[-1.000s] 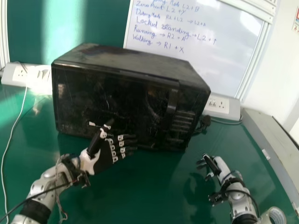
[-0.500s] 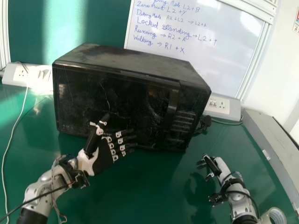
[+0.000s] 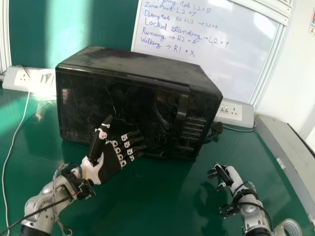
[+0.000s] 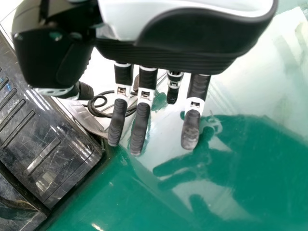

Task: Open the door of oven

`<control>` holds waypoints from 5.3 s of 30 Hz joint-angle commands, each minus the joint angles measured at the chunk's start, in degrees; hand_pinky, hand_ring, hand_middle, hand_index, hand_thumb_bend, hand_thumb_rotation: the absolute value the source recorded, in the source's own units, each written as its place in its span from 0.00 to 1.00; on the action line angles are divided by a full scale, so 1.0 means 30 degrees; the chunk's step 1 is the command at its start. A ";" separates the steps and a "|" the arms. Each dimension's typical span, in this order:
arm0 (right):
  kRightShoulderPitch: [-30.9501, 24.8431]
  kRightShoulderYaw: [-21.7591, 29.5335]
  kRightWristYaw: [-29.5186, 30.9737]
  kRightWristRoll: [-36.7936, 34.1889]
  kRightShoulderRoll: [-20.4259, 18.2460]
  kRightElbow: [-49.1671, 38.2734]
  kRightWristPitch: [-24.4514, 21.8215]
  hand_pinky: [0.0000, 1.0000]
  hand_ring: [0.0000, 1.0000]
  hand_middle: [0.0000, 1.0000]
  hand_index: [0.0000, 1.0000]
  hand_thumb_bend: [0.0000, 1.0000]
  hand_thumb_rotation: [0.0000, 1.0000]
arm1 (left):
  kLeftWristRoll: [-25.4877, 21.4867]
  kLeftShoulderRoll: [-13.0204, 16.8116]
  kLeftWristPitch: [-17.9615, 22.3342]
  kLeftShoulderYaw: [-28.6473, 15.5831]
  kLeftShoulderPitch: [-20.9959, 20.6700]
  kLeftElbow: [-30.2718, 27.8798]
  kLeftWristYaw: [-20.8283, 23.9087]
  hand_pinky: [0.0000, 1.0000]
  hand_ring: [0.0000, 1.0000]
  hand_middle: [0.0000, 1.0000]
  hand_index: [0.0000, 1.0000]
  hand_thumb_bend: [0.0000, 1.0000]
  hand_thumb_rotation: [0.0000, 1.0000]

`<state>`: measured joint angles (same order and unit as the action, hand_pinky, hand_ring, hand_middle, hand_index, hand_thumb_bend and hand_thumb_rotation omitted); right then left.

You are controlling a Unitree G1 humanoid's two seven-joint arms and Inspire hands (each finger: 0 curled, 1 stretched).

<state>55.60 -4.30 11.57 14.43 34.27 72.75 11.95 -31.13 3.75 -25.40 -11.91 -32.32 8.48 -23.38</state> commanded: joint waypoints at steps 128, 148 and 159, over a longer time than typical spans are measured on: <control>0.0360 -0.0251 -0.0304 0.0260 -0.0826 0.0636 -0.1371 0.30 0.37 0.47 0.50 0.49 0.16 | 0.8560 -0.0306 1.0096 0.3497 -0.8022 1.1853 0.1844 0.81 0.97 0.99 0.93 1.00 0.87; 0.0328 -0.0253 -0.0257 0.0379 -0.0692 0.0597 -0.1162 0.30 0.37 0.48 0.50 0.49 0.16 | 0.8742 -0.0383 0.9810 0.2860 -0.8865 1.2743 0.4396 0.82 0.94 0.95 0.89 1.00 0.89; 0.0298 -0.0274 -0.0324 0.0499 -0.0659 0.0570 -0.1034 0.31 0.37 0.47 0.50 0.49 0.16 | 0.8406 -0.0410 1.0458 0.2831 -0.9371 1.3935 0.2582 0.85 0.93 0.95 0.90 1.00 0.89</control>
<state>57.86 -4.80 9.79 15.67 32.68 73.27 9.36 -5.63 2.54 4.93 -3.32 -59.43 49.40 -14.57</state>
